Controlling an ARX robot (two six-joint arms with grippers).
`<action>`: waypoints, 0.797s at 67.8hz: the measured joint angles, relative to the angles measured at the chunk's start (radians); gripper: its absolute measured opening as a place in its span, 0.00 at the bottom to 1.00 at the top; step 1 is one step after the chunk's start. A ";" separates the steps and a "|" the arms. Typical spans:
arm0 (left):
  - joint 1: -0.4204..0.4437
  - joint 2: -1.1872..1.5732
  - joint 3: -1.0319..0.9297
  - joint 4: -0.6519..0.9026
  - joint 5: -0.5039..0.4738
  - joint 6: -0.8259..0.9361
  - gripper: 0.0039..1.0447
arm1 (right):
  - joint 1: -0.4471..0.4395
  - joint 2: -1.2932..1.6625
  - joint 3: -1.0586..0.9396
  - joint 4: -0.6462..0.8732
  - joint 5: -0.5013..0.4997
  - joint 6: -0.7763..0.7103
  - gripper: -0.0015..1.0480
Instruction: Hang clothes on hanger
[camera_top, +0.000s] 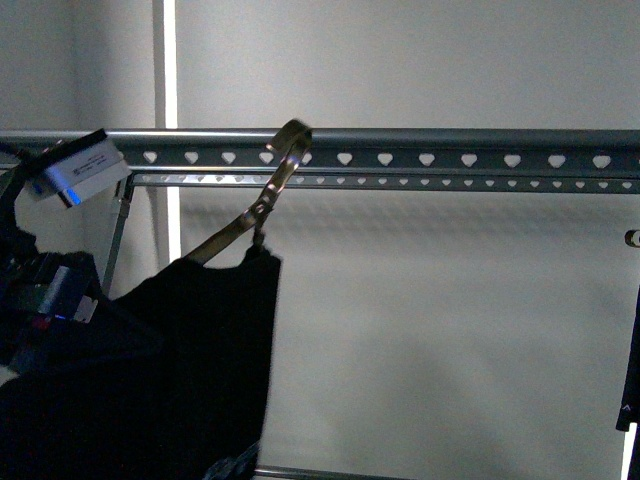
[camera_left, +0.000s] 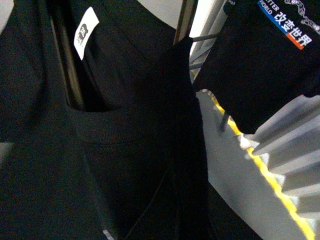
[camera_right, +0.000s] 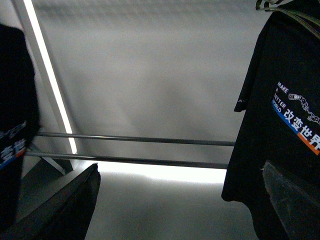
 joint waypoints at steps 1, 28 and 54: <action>0.000 0.010 0.018 -0.006 0.011 0.031 0.04 | 0.000 0.000 0.000 0.000 0.000 0.000 0.93; -0.041 0.163 0.272 -0.173 0.204 0.915 0.04 | 0.000 0.000 0.000 0.000 0.000 0.000 0.93; -0.133 0.217 0.337 0.020 0.135 1.319 0.04 | 0.000 0.000 0.000 0.000 0.000 0.000 0.93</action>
